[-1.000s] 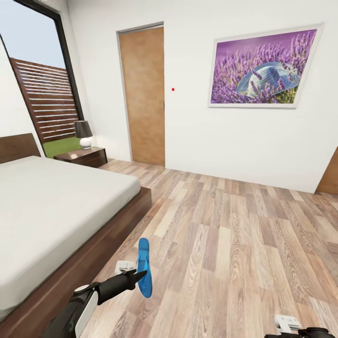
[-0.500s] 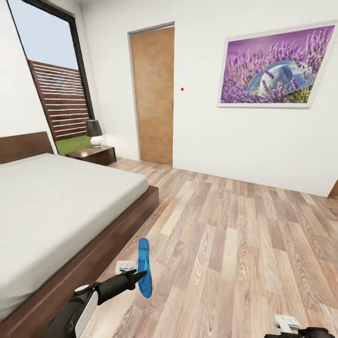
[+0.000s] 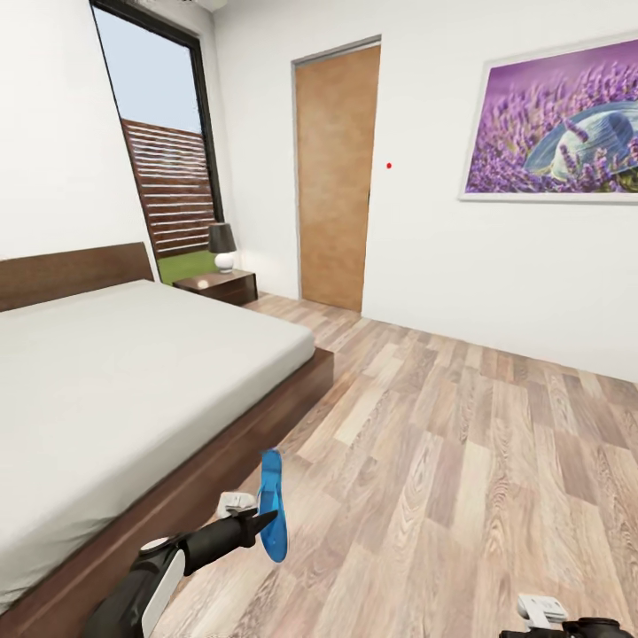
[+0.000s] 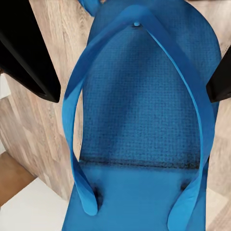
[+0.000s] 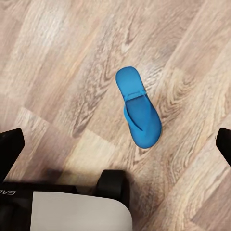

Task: In the bedroom, move the book from the bed onto either nightstand, and place the two sandals side by side next to the bed.

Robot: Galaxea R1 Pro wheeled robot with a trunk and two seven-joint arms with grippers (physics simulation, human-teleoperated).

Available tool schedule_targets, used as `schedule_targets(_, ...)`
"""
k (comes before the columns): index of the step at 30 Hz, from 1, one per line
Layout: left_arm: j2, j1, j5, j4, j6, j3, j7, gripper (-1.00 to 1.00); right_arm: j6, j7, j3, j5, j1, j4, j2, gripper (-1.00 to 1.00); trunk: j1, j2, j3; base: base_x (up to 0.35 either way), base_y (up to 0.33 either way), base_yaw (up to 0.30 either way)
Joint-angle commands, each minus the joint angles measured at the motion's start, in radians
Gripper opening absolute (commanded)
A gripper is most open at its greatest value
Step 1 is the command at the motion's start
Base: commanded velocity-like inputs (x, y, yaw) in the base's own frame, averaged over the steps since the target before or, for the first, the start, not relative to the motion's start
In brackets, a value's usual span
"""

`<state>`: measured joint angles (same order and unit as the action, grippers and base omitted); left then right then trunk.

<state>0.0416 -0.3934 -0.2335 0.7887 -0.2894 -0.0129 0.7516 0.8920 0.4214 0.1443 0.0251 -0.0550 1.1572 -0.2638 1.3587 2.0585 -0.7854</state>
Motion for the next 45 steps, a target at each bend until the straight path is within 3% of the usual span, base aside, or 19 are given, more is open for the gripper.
schedule_targets(1, 0.000, -0.001, -0.010, 0.000, -0.010, -0.001, 0.003, -1.00, 0.005, 0.002, 0.001, 0.002, 0.000, 0.001, 0.000, 1.00, 0.000, 0.000, -0.001, 0.000, 0.000, 0.287)
schedule_targets(8, 0.000, -0.001, -0.010, 0.000, -0.010, -0.001, 0.003, -1.00, 0.004, 0.000, 0.001, 0.002, 0.000, 0.001, 0.000, 1.00, 0.000, 0.000, -0.003, 0.000, 0.000, 0.216)
schedule_targets(38, 0.000, -0.001, -0.010, 0.000, -0.010, -0.001, 0.003, -1.00, 0.001, -0.001, 0.003, 0.002, 0.000, 0.001, 0.000, 1.00, 0.000, 0.000, -0.003, 0.000, 0.000, 0.004)
schedule_targets(45, 0.000, -0.001, -0.010, 0.000, -0.011, -0.001, 0.005, -1.00, 0.001, -0.002, 0.001, 0.001, 0.000, -0.003, 0.000, 1.00, 0.027, 0.049, -0.025, 0.000, 0.000, 0.000)
